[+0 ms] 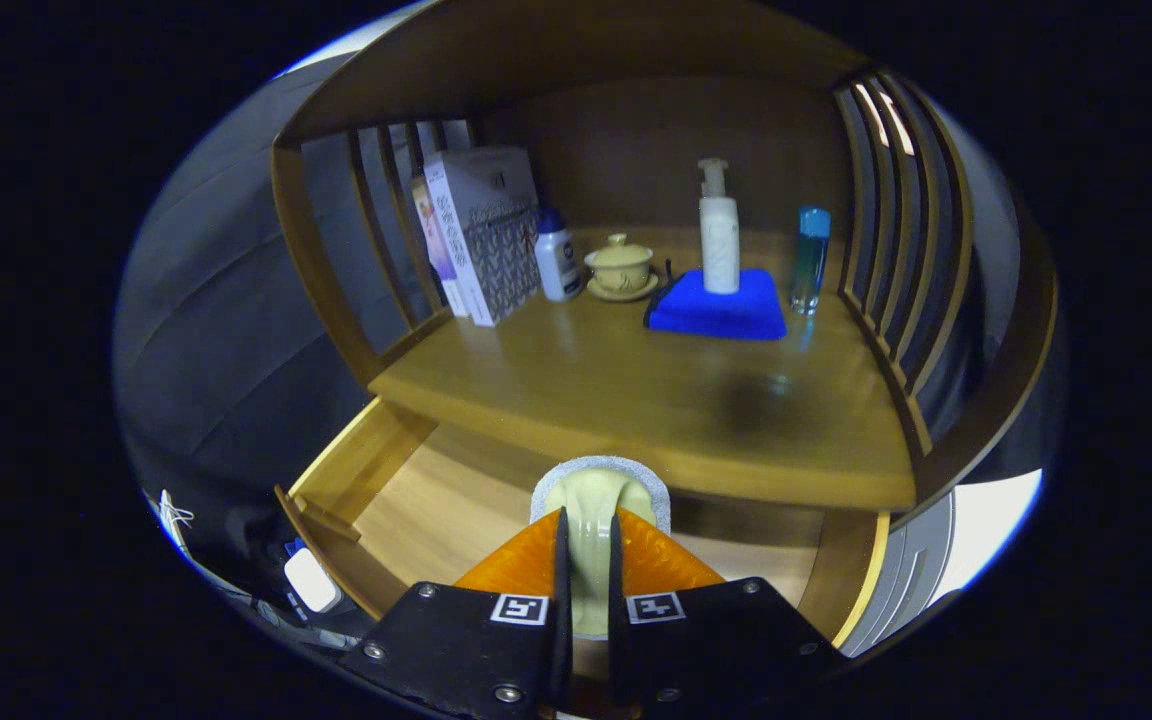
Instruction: Pull open the drawer, take out the items inside it, and place them on the countertop above the cabinet.
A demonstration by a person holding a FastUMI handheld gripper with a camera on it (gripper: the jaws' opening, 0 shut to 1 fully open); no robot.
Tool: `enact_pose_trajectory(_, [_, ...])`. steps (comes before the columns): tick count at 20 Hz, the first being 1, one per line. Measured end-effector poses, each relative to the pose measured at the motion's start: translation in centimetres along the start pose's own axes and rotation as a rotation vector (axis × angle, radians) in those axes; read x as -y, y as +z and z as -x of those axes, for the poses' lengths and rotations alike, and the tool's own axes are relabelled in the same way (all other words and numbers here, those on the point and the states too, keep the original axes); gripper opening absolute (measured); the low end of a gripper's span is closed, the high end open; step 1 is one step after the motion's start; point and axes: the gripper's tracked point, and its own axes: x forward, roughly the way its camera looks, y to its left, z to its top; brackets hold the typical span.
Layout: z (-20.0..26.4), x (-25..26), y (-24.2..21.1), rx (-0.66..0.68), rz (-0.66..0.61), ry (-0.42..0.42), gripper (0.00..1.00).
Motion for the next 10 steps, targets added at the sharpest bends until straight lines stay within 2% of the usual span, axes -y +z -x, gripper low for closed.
enact_pose_trajectory(5, [-3.6,1.6,4.1,0.054,-0.069,-0.073,0.14])
enact_pose_trajectory(8, [-5.3,0.9,5.6,0.057,-0.185,-0.04,0.14])
enact_pose_trajectory(10, [-5.8,1.6,6.6,0.06,-0.212,-0.06,0.14])
